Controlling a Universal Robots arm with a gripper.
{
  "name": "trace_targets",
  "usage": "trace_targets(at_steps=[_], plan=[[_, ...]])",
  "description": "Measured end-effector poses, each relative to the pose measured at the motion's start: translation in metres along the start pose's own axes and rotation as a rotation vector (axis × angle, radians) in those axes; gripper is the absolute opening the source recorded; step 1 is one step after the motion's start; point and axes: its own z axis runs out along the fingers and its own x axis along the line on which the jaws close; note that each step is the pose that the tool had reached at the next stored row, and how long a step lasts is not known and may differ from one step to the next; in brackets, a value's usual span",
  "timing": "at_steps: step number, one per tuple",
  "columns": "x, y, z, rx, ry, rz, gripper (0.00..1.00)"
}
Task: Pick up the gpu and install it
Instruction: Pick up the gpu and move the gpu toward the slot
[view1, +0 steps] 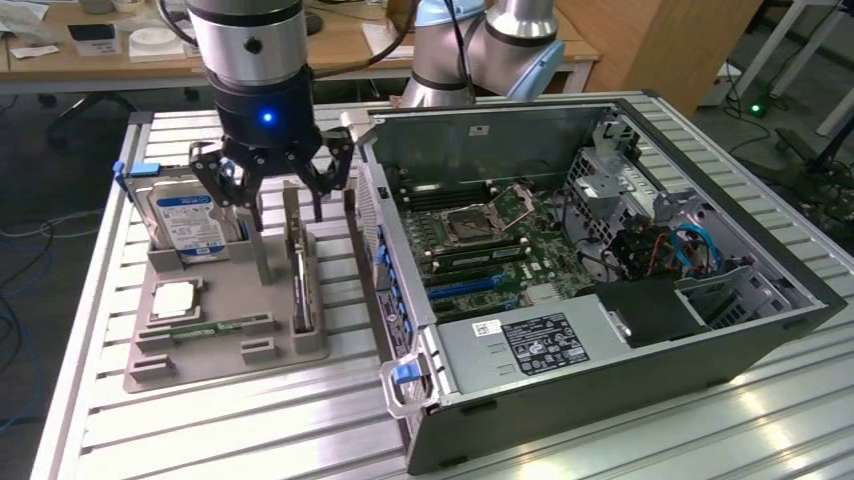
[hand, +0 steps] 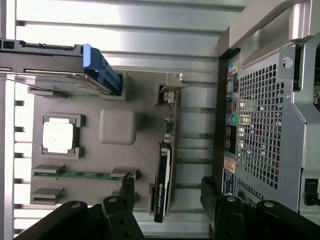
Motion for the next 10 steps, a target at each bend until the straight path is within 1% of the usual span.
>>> trace_targets(at_steps=[2, 10], plan=[[0.0002, 0.0015, 0.0022, 0.0004, -0.0001, 0.0, 0.65], [0.0034, 0.0013, 0.0094, 0.0024, -0.0002, 0.004, 0.65]])
